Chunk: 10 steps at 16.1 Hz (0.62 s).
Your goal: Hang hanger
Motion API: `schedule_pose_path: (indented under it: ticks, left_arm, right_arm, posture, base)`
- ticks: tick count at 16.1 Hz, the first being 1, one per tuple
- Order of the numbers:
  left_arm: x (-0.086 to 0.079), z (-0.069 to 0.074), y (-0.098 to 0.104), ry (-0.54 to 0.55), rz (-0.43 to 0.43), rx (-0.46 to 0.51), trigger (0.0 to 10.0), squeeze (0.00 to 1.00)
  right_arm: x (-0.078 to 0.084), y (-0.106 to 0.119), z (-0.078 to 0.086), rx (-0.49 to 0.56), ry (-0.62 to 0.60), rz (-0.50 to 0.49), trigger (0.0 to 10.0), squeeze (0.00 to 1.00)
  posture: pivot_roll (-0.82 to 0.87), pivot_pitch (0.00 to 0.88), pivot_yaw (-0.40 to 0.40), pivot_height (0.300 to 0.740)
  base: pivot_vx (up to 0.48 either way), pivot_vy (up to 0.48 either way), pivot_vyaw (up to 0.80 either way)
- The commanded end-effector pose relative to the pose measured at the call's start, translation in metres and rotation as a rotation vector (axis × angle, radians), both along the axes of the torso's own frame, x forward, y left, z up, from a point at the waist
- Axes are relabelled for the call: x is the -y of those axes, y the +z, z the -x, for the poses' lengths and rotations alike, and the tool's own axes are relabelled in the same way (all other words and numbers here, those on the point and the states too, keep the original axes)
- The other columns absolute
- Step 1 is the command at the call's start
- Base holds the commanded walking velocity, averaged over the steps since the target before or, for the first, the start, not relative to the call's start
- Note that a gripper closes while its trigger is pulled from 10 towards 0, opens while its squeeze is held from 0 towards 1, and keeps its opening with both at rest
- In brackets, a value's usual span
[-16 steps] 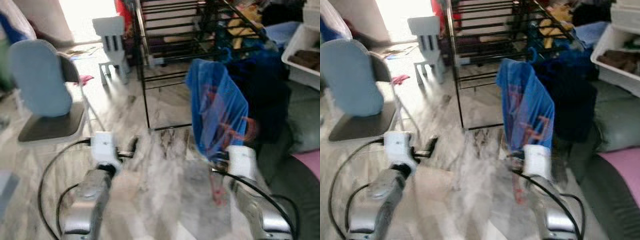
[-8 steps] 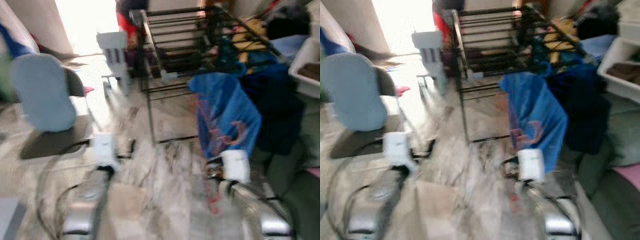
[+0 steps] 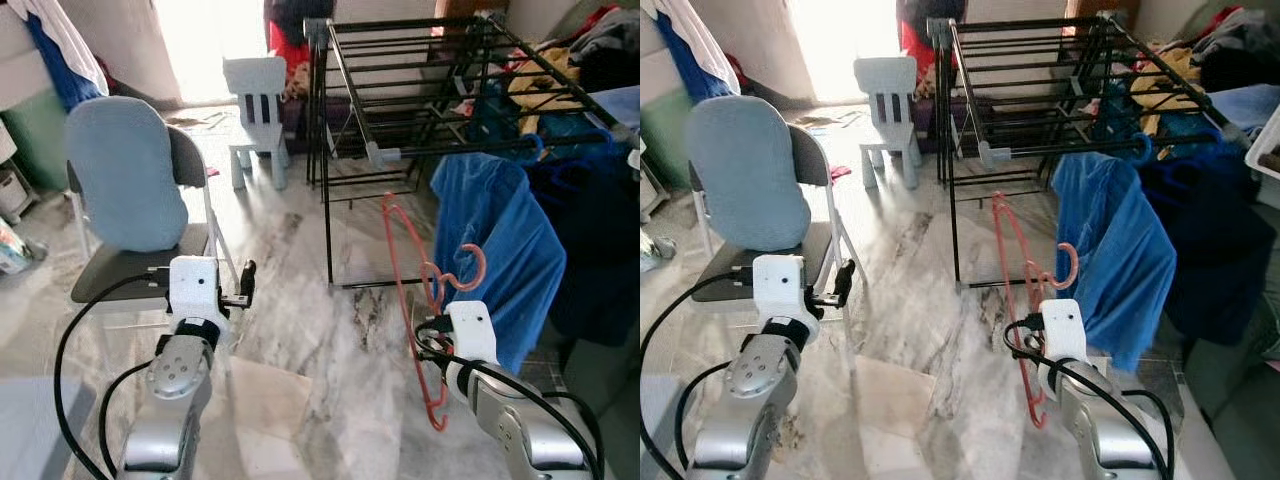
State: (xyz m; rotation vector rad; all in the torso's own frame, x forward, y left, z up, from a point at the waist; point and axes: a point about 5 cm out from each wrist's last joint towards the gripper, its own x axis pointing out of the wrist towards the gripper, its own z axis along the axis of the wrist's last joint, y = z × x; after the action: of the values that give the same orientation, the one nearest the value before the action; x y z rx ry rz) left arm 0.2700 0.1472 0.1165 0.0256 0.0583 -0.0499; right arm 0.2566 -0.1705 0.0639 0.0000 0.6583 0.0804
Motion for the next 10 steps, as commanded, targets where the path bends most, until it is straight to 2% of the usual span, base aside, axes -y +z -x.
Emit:
schedule_pose_path:
  ticks: [1,5,8,10]
  left_arm:
    - [-0.003,0.003,-0.003,0.018,0.002,-0.017,10.0,0.00]
    - [0.001,0.006,-0.012,0.009,0.017,-0.058,10.0,0.00]
    - [0.014,0.008,-0.018,-0.057,0.022,-0.087,10.0,0.00]
    - [0.017,0.005,-0.018,-0.080,0.029,-0.095,10.0,0.00]
  right_arm:
    - [0.000,0.010,-0.006,0.033,0.003,0.011,10.0,0.00]
    - [0.002,0.006,-0.003,0.015,-0.010,0.029,10.0,0.00]
    - [0.010,-0.002,0.002,-0.038,-0.043,0.050,10.0,0.00]
    - [0.010,-0.006,0.005,-0.062,-0.038,0.054,10.0,0.00]
  posture:
    - [-0.09,0.000,0.028,0.740]
    - [-0.10,0.000,0.029,0.740]
    - [-0.11,0.000,0.042,0.740]
    - [-0.12,0.000,0.048,0.740]
  base:
    - [0.000,0.000,0.00]
    - [0.000,0.000,0.00]
    - [0.000,0.000,0.00]
    - [0.279,0.000,0.00]
